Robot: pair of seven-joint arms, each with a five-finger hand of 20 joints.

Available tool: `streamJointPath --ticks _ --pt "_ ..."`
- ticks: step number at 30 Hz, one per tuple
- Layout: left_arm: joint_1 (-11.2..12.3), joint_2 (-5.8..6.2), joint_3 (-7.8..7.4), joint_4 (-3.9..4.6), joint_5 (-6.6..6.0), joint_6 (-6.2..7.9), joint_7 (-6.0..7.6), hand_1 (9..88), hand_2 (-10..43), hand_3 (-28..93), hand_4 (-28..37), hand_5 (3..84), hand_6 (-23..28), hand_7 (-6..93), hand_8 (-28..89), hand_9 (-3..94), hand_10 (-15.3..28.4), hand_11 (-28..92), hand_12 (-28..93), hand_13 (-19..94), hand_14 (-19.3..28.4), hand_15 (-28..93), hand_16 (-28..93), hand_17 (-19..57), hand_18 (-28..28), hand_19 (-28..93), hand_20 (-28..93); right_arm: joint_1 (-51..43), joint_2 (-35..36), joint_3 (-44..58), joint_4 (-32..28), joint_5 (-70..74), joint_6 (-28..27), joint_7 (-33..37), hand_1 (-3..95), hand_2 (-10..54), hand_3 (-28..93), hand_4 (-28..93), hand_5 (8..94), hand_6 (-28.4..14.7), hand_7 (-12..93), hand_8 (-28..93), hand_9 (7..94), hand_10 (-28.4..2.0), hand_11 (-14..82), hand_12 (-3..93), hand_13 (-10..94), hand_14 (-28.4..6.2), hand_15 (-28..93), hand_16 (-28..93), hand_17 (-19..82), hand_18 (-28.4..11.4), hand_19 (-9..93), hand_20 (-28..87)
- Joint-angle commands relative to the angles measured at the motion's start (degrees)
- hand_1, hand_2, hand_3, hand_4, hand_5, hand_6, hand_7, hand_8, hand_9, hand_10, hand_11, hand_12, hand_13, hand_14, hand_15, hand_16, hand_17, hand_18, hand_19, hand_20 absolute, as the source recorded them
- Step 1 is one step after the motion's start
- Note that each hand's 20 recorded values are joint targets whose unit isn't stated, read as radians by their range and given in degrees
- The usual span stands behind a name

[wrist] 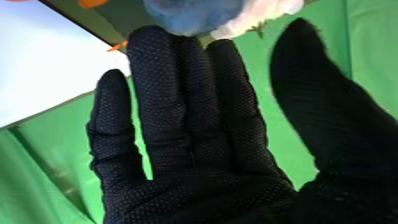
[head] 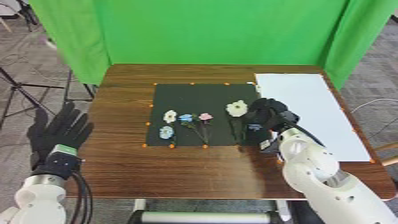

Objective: Arrange flowers

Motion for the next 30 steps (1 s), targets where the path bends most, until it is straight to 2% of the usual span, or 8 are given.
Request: streamJointPath --ticks 1,7,10,13,20,23,26,30 --pt "0.9 -0.34 -0.11 -0.66 -0.20 0.51 0.35 26.4 13.3 67 -28.3 31.6 7.0 19.1 -11 18.8 13.0 24 8 9 11.7 33 -11 -5.1 11.0 27 8 -1.2 0.7 2.5 -3.0 -1.3 -1.3 0.8 31.9 -9.5 79 -28 54.0 -2.1 22 -15 59.6 -14.5 20.6 18.5 54 -12.6 52 23 22 -22.9 69 38" --pt "1.3 -0.02 -0.08 -0.44 -0.51 -0.95 1.66 26.2 13.2 67 -28.3 31.9 7.0 19.3 -12 21.2 13.3 24 8 11 11.6 33 -11 -4.9 11.0 27 8 -4.7 0.7 8.8 -7.2 4.4 8.6 2.3 15.2 -7.2 75 -23 52.1 -5.2 16 -12 56.0 -18.1 15.7 17.5 50 -16.7 45 17 24 -24.3 72 39" --pt "0.9 0.27 0.26 -0.93 -0.29 1.36 1.65 26.4 13.4 66 -28.3 34.7 7.2 19.2 -12 25.7 13.4 24 7 15 10.5 30 -12 -3.5 8.8 25 7 -7.0 0.5 14.4 -8.6 23.4 12.5 -5.7 10.2 0.7 74 -23 49.1 -3.8 15 -11 50.8 -19.1 11.7 15.4 44 -18.2 37 13 22 -23.7 65 33" --pt "0.6 0.75 0.44 -0.48 -0.63 0.19 2.68 25.9 14.1 67 -28.3 36.5 7.0 18.1 -12 28.8 12.6 22 5 17 9.9 27 -13 -3.2 6.8 23 6 -10.2 -1.4 20.5 -9.6 38.8 10.1 -16.0 10.4 3.0 76 -24 45.5 -2.0 15 -12 46.4 -19.1 9.2 13.5 39 -17.9 33 11 19 -21.6 53 26" --pt "-3.3 2.71 -0.89 1.99 4.39 -1.99 -0.09 24.0 14.3 68 -28.3 35.3 6.6 15.5 -12 27.7 12.5 20 4 15 9.1 26 -13 -3.3 6.7 23 6 -10.7 -4.0 23.9 -7.7 67.1 4.0 -27.7 9.5 5.2 80 -26 35.2 -2.8 15 -12 34.6 -17.4 5.7 12.1 25 -15.1 19 10 14 -18.1 36 19" --pt "-5.2 2.39 -2.81 3.74 6.39 -7.30 -4.76 23.7 13.8 67 -28.3 33.3 5.7 13.9 -11 25.6 12.0 19 5 14 8.6 24 -13 -3.6 6.9 23 6 -10.7 -5.2 24.9 -7.5 72.2 2.4 -28.5 7.7 5.3 81 -26 34.2 -3.3 14 -12 32.7 -17.4 4.8 11.9 24 -15.0 17 10 14 -17.8 32 19" --pt "-5.6 2.50 -3.61 4.01 8.46 -8.69 -6.28 23.4 13.1 66 -28.3 29.9 5.2 11.8 -10 20.2 11.9 15 5 10 8.3 21 -11 -4.1 7.1 21 7 -11.7 -5.7 26.0 -8.6 74.9 0.8 -28.9 7.2 5.4 81 -26 33.8 -3.4 13 -11 31.3 -17.9 3.3 11.5 23 -15.3 15 11 13 -17.2 28 18" --pt "-5.6 2.85 -3.53 3.86 7.99 -8.23 -5.63 23.1 12.5 66 -28.3 28.5 5.1 10.7 -9 18.3 11.4 14 5 9 7.9 19 -11 -4.5 7.0 20 7 -11.9 -6.3 26.4 -8.8 73.7 0.7 -28.8 6.9 5.4 81 -26 33.0 -3.9 12 -11 30.5 -18.0 2.8 11.5 22 -15.6 14 11 13 -17.0 25 18"
